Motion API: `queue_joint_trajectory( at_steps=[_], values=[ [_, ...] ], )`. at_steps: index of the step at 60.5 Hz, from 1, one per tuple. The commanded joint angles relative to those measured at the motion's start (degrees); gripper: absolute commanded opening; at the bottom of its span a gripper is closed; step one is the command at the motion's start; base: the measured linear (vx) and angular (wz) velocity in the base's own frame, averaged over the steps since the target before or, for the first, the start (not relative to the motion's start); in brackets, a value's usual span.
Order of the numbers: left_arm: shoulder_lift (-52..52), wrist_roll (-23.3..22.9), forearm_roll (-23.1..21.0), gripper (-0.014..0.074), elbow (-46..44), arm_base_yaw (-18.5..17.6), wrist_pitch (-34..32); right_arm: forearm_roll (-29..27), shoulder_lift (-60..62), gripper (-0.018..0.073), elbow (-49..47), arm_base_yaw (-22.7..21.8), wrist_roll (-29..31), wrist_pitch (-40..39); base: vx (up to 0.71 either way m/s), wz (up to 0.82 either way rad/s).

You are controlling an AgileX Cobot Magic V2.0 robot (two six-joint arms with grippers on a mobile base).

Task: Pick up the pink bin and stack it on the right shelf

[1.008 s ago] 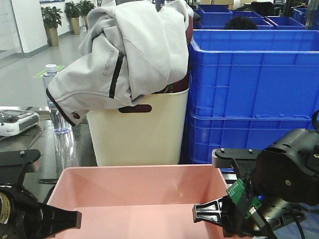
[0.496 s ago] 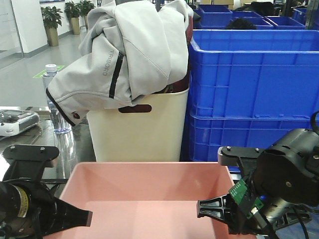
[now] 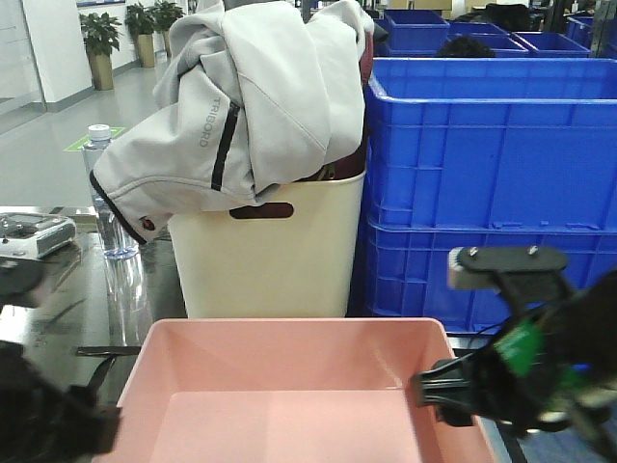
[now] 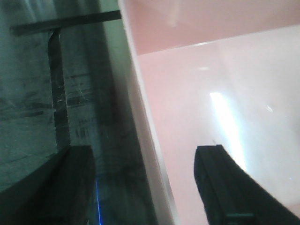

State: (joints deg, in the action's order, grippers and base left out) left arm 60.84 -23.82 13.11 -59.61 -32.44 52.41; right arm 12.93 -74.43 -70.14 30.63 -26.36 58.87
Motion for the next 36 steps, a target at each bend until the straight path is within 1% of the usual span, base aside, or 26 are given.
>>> queue_joint_trajectory(
  at_steps=[1, 7, 11, 15, 17, 21, 25, 28, 30, 31, 36],
  values=[
    [-7.3, 9.8, -4.9, 0.0576, -1.8, -0.1, 0.1, -0.3, 8.5, 0.0566, 1.0, -0.4, 9.0, -2.7, 0.00, 0.00],
    [-13.6, 20.2, -9.8, 0.0576, -0.4, -0.1, -0.1, -1.9, 16.2, 0.0566, 7.5, -0.4, 15.7, -4.8, 0.00, 0.00],
    [-18.2, 25.9, -13.1, 0.0576, 1.7, -0.1, -0.8, -3.2, 21.5, 0.0564, 13.1, -0.4, 21.0, -5.9, 0.00, 0.00],
    [-22.9, 29.6, -17.1, 0.0576, 4.4, -0.1, -1.2, -4.4, 27.0, 0.0564, 17.8, -0.4, 24.4, -6.8, 0.00, 0.00],
    [-25.1, 30.3, -18.9, 0.0576, 6.1, -0.1, -1.6, -4.8, 29.5, 0.0564, 20.2, -0.4, 25.8, -7.0, 0.00, 0.00],
    [-28.7, 30.3, -21.4, 0.0566, 9.4, -0.1, -3.1, -6.0, 33.8, 0.0562, 23.9, -0.4, 27.2, -7.0, 0.00, 0.00],
    [-32.0, 30.5, -23.0, 0.0531, 13.2, -0.1, -4.9, -7.0, 38.0, 0.0543, 27.6, -0.4, 27.4, -7.0, 0.00, 0.00],
    [-34.2, 30.5, -23.5, 0.0486, 15.9, -0.1, -6.2, -8.0, 41.1, 0.0518, 29.7, -0.4, 27.6, -7.0, 0.00, 0.00],
    [-35.7, 30.5, -23.5, 0.0445, 17.6, -0.1, -7.2, -8.6, 43.2, 0.0482, 30.9, -0.4, 27.6, -7.0, 0.00, 0.00],
    [-37.4, 30.5, -23.5, 0.0388, 19.6, -0.1, -8.1, -8.9, 45.9, 0.0435, 32.2, -0.4, 27.6, -7.0, 0.00, 0.00],
    [-39.5, 30.5, -23.5, 0.0263, 23.0, -0.1, -10.3, -9.0, 49.7, 0.0315, 34.2, -0.4, 27.4, -7.0, 0.00, 0.00]
  ],
)
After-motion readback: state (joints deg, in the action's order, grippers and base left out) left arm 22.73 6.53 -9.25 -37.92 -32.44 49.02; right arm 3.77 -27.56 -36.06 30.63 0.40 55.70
